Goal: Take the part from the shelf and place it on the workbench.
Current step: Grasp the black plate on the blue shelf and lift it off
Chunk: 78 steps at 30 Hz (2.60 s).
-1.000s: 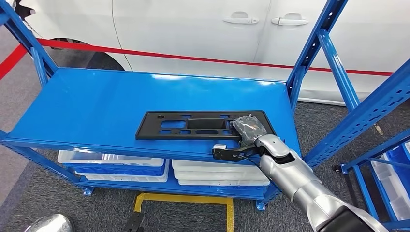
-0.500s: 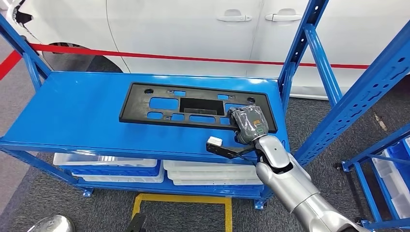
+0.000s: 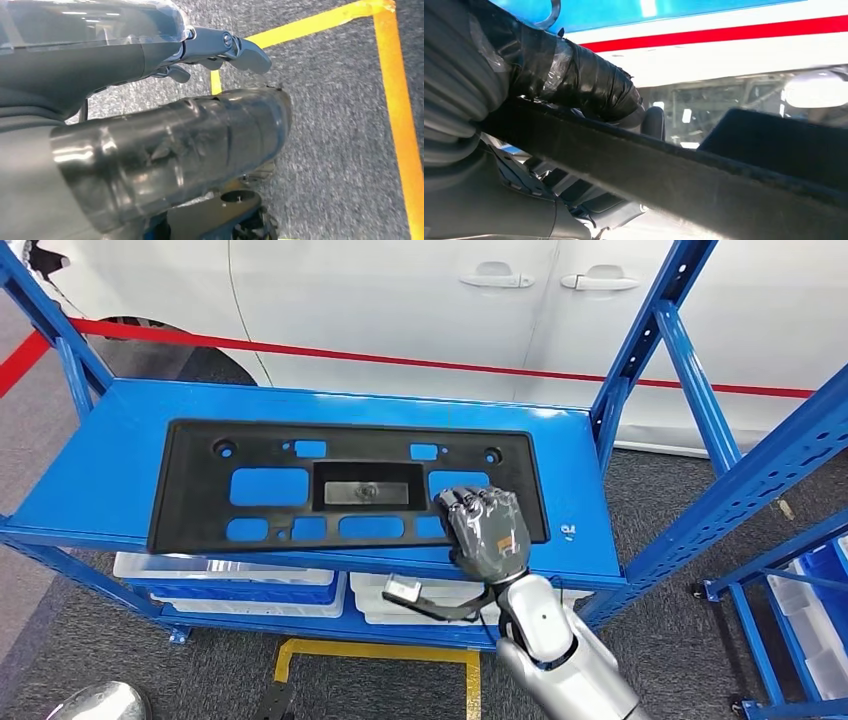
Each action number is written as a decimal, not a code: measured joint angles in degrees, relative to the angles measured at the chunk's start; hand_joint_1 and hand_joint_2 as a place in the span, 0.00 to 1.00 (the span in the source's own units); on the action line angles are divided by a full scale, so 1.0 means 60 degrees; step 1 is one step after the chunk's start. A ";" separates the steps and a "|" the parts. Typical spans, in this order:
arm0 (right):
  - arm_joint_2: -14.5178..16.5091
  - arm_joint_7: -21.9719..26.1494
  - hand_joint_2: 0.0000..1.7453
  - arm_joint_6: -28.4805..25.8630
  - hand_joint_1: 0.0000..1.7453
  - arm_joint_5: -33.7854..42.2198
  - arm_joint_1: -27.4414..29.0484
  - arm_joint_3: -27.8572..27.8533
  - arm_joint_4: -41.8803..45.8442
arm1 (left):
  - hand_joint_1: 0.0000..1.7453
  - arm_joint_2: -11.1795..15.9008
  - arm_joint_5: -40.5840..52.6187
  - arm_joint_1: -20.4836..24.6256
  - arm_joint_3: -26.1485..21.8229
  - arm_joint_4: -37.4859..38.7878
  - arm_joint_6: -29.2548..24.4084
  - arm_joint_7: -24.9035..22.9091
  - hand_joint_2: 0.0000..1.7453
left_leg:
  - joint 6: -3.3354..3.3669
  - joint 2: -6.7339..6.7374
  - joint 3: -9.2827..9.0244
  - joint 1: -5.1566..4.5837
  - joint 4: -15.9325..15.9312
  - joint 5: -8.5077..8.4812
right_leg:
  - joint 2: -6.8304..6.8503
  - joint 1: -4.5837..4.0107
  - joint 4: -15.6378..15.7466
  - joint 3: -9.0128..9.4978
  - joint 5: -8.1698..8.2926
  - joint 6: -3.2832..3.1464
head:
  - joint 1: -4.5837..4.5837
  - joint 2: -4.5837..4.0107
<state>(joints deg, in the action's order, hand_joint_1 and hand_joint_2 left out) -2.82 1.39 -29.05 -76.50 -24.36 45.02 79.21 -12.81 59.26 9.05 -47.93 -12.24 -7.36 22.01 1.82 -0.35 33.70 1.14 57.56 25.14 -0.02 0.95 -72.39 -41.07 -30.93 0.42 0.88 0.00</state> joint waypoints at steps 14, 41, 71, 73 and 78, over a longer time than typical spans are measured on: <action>0.0292 -0.0398 1.00 -0.0404 1.00 -0.0936 0.0942 0.0505 0.0855 | 0.00 0.0053 -0.0244 -0.0118 -0.0015 0.0000 0.0308 0.0431 1.00 | -0.0494 0.0003 0.1189 0.0014 0.2761 0.1333 | 0.0002 -0.0057 0.2116 0.1032 0.0778 -0.0476 | -0.0012 0.0000; 0.0307 -0.0657 1.00 -0.0382 1.00 -0.0588 0.1027 0.0595 0.0885 | 0.00 0.0087 -0.0301 -0.0156 -0.0061 0.0000 -0.0737 -0.0089 1.00 | -0.0409 0.0007 0.0376 -0.0026 0.1123 0.0806 | 0.0004 -0.0046 0.2217 0.1201 0.0743 -0.0434 | -0.0014 0.0000; 0.0302 -0.0698 1.00 -0.0401 1.00 -0.0466 0.1124 0.0578 0.0838 | 0.00 0.0058 -0.0184 -0.0180 -0.0058 0.0000 -0.0783 -0.0197 1.00 | -0.0347 0.0008 0.0523 -0.0090 0.0791 0.0349 | 0.0031 -0.0038 0.2316 0.1429 0.0681 -0.0454 | -0.0029 0.0000; 0.0309 -0.0698 1.00 -0.0401 1.00 -0.0462 0.1125 0.0577 0.0837 | 0.00 0.0058 -0.0184 -0.0183 -0.0058 0.0000 -0.0784 -0.0198 1.00 | -0.0441 0.0011 0.0972 -0.0058 0.1999 0.1072 | 0.0055 -0.0043 0.2303 0.1311 0.0762 -0.0504 | -0.0045 0.0000; 0.0307 -0.0698 1.00 -0.0404 1.00 -0.0462 0.1157 0.0574 0.0835 | 0.00 0.0061 -0.0180 -0.0188 -0.0058 0.0000 -0.0784 -0.0208 1.00 | -0.0524 0.0018 0.0302 0.0026 0.1484 0.0796 | 0.0063 -0.0035 0.2179 0.1068 0.0878 -0.0431 | -0.0046 0.0000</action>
<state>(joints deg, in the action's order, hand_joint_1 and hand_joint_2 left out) -0.98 -2.80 -31.47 -79.27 -17.42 48.46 84.22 -12.44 58.18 7.92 -48.28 -12.24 -12.06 20.76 -1.32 -0.24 35.52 1.30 66.47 29.92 0.36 0.74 -59.32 -34.66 -25.66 -2.17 0.61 0.00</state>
